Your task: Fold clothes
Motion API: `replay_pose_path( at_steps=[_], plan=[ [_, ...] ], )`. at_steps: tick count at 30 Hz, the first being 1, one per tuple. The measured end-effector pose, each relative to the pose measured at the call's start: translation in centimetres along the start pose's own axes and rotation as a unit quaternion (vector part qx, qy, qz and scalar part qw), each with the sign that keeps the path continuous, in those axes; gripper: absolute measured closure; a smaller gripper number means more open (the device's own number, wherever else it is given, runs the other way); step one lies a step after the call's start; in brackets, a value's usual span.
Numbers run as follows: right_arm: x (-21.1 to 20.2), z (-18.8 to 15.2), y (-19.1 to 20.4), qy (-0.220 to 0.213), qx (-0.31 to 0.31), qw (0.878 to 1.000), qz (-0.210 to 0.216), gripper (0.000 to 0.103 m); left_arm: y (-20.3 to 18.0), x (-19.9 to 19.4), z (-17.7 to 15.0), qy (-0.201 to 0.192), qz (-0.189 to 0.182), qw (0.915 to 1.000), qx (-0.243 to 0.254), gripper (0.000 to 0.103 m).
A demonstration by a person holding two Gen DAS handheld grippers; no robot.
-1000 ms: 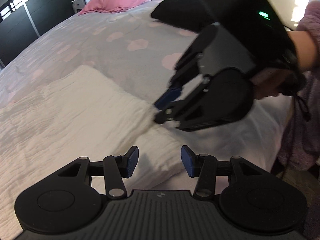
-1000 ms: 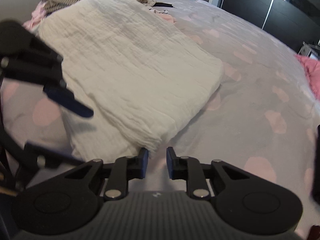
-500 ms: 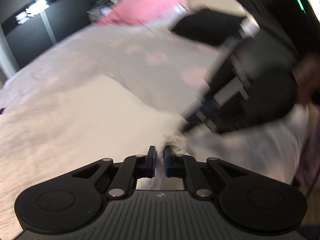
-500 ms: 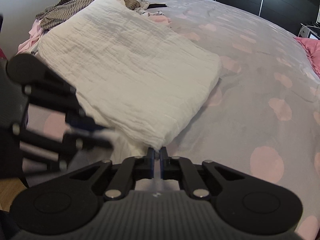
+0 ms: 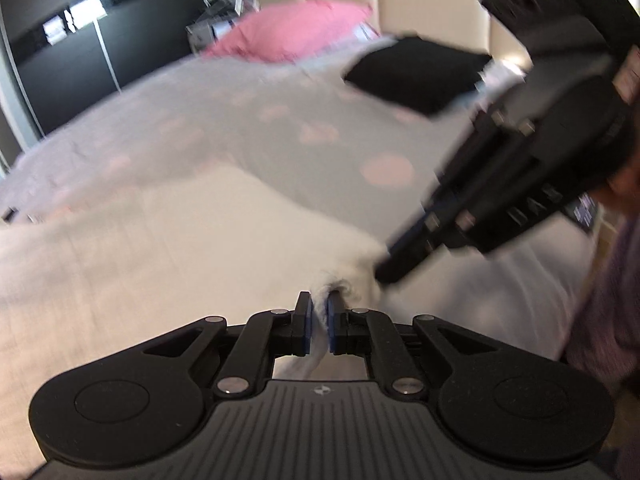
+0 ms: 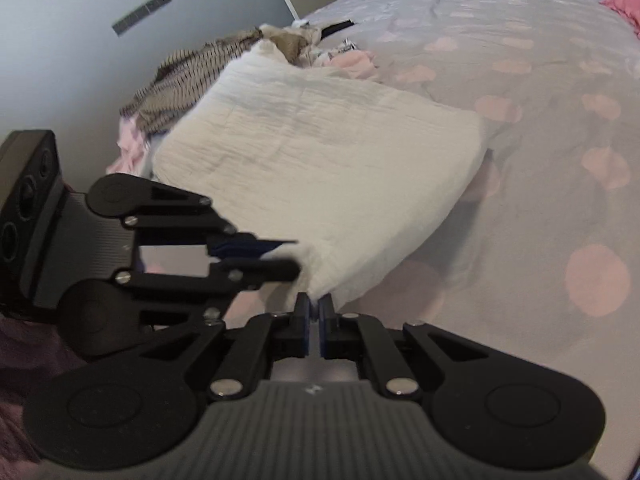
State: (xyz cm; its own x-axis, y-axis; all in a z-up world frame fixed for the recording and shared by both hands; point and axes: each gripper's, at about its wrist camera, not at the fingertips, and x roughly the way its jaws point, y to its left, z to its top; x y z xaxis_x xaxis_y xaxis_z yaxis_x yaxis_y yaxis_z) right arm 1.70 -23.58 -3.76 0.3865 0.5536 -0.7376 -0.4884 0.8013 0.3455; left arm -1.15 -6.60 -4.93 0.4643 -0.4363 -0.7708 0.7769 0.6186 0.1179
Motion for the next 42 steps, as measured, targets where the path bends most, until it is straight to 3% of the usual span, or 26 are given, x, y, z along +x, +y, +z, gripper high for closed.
replay_pose_path(
  at_steps=[10,17,23,25,28,30,32,38,42],
  plan=[
    [2.0,-1.3,1.7,0.055,-0.048,0.997,-0.009,0.098,-1.0,2.0,-2.1,0.008,-0.015,0.9997,-0.020,0.097],
    [1.9,-1.2,0.4,0.045,-0.004,0.999,0.025,0.098,-0.9,3.0,-2.3,0.008,-0.017,0.9995,-0.027,0.097],
    [4.5,-2.9,2.1,0.088,-0.070,0.993,-0.023,0.098,-0.9,2.1,-2.4,0.012,-0.025,0.9988,-0.040,0.097],
    [5.5,-3.5,2.0,0.097,-0.065,0.993,-0.028,0.098,-1.3,1.6,-2.6,0.023,-0.026,0.9987,-0.037,0.094],
    [6.1,-3.9,1.8,0.103,-0.066,0.992,-0.028,0.098,-1.7,0.6,-3.2,0.040,-0.036,0.9973,-0.050,0.079],
    [6.1,-3.8,1.4,0.100,-0.059,0.993,-0.023,0.098,-1.6,0.0,-3.5,0.042,-0.049,0.9950,-0.076,0.065],
    [5.9,-3.6,1.2,0.097,-0.052,0.994,-0.021,0.097,-1.3,-0.3,-3.7,0.041,-0.059,0.9910,-0.112,0.061],
    [5.1,-3.8,2.4,0.116,-0.092,0.989,-0.025,0.073,0.1,0.0,-4.4,0.047,-0.076,0.9705,-0.224,0.061],
    [3.6,-3.7,2.9,0.104,-0.138,0.982,-0.074,0.071,0.5,0.7,-4.1,0.039,-0.079,0.9606,-0.264,0.061]
  ],
)
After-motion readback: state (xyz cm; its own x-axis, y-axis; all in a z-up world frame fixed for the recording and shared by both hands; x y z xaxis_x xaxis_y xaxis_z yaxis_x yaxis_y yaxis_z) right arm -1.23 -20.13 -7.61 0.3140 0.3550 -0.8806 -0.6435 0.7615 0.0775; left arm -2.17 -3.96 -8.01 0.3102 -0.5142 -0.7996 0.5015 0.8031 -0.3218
